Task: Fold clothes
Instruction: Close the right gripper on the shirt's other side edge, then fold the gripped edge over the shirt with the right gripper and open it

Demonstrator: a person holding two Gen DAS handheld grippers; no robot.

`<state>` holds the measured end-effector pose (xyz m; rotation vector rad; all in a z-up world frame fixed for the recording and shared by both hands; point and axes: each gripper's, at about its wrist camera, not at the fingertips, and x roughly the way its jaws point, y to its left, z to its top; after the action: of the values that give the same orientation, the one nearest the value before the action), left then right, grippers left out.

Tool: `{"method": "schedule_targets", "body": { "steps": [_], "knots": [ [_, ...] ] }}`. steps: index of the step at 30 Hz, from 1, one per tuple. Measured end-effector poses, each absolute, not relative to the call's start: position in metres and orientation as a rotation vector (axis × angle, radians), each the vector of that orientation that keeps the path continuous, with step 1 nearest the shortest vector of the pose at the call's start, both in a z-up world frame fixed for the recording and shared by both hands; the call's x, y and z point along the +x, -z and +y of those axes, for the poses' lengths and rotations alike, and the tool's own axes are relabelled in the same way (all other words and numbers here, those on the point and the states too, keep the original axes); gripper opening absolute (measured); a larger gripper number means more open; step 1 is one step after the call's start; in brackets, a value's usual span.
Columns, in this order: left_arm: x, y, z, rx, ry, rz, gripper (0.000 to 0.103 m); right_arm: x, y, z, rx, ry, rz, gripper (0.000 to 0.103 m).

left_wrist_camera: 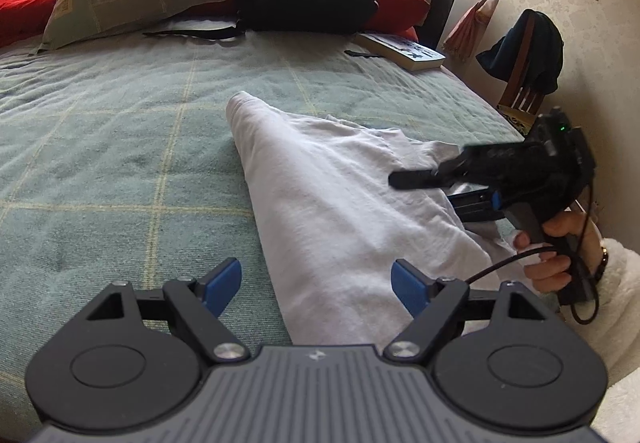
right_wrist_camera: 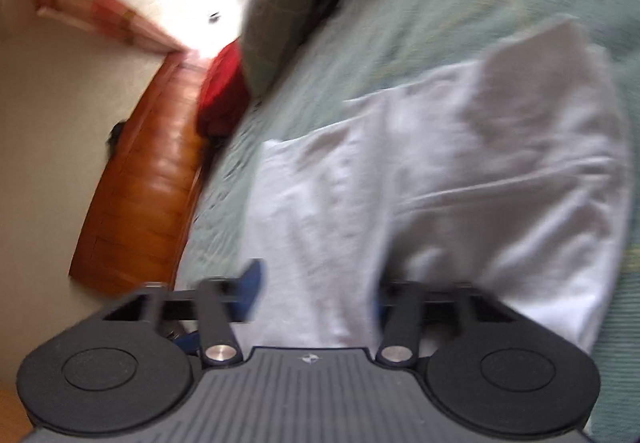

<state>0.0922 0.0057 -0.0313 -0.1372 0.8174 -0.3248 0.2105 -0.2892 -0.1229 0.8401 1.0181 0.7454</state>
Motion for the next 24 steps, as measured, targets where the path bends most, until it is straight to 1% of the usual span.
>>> {"method": "schedule_targets", "body": {
  "steps": [1, 2, 4, 9, 11, 12, 13, 21, 24],
  "knots": [
    [0.091, 0.031, 0.006, -0.137, 0.326, 0.815, 0.082, 0.210, 0.128, -0.292, 0.840, -0.732, 1.023, 0.008],
    [0.090, 0.031, 0.006, -0.135, 0.329, 0.815, 0.082, 0.209, 0.128, -0.292, 0.832, -0.730, 1.014, 0.007],
    [0.089, 0.031, 0.004, -0.131, 0.337, 0.819, 0.082, 0.206, 0.128, -0.290, 0.808, -0.722, 0.998, 0.007],
    [0.085, 0.027, -0.001, -0.112, 0.372, 0.818, 0.082, 0.196, 0.107, -0.280, 0.699, -0.688, 0.967, 0.009],
    [0.083, 0.025, -0.001, -0.117, 0.397, 0.808, 0.086, 0.192, 0.098, -0.279, 0.664, -0.685, 0.952, 0.009],
    [0.083, 0.024, -0.002, -0.120, 0.407, 0.804, 0.090, 0.191, 0.094, -0.281, 0.663, -0.688, 0.947, 0.009],
    [0.082, 0.023, -0.003, -0.117, 0.418, 0.802, 0.091, 0.190, 0.091, -0.283, 0.662, -0.691, 0.941, 0.009],
    [0.085, 0.016, -0.006, -0.155, 0.515, 0.807, 0.096, 0.186, 0.074, -0.304, 0.626, -0.666, 0.914, 0.009],
    [0.088, 0.018, -0.007, -0.169, 0.529, 0.818, 0.096, 0.185, 0.072, -0.309, 0.625, -0.657, 0.912, 0.010]
  ]
}}
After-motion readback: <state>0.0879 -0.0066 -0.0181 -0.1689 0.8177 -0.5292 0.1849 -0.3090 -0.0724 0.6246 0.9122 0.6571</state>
